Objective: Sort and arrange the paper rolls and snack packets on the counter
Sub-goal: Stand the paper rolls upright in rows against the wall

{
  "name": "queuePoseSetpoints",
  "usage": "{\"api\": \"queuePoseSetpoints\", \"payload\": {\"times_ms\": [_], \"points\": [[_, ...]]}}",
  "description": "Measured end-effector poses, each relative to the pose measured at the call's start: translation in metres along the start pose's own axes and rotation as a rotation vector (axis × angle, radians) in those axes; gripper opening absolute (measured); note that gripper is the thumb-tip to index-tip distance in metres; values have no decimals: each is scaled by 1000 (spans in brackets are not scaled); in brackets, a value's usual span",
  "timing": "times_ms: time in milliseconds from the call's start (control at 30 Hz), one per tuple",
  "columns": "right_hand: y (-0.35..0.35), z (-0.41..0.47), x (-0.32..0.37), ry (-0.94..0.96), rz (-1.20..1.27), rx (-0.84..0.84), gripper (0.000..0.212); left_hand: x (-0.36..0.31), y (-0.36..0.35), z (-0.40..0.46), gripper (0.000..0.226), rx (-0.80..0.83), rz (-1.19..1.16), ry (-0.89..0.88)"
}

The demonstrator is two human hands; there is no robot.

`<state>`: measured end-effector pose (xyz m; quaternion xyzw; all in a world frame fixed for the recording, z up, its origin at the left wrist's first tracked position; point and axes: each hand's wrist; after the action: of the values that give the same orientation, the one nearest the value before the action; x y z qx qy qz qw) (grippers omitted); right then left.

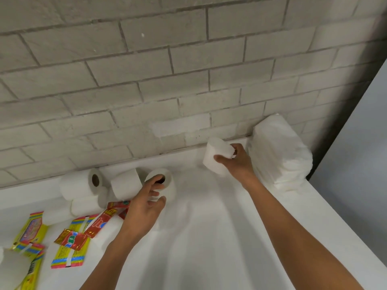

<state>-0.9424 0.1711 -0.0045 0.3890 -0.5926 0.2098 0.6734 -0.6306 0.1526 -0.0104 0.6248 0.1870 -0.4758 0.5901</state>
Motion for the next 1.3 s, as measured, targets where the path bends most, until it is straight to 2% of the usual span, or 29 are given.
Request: {"api": "queuePoseSetpoints", "payload": {"times_ms": [233, 800, 1133, 1300], "points": [[-3, 48, -9, 77, -145, -177, 61, 7, 0, -4, 52, -37, 10, 48], [-27, 59, -12, 124, -260, -166, 65, 27, -4, 0, 54, -50, 17, 135], [-28, 49, -16, 96, -292, -181, 95, 39, 10, 6, 47, -77, 107, 155], [-32, 34, -17, 107, -231, -214, 102, 51, 34, 12, 39, -137, 184, 241]]}}
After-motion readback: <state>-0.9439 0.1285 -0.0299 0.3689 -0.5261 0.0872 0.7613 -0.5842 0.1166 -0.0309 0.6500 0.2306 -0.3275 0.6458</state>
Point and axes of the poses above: each hand's wrist, its own z-axis towards the middle knuckle, its own y-axis out of the back of the hand, x = y × z, and after that the axes turned 1 degree about -x, right-handed
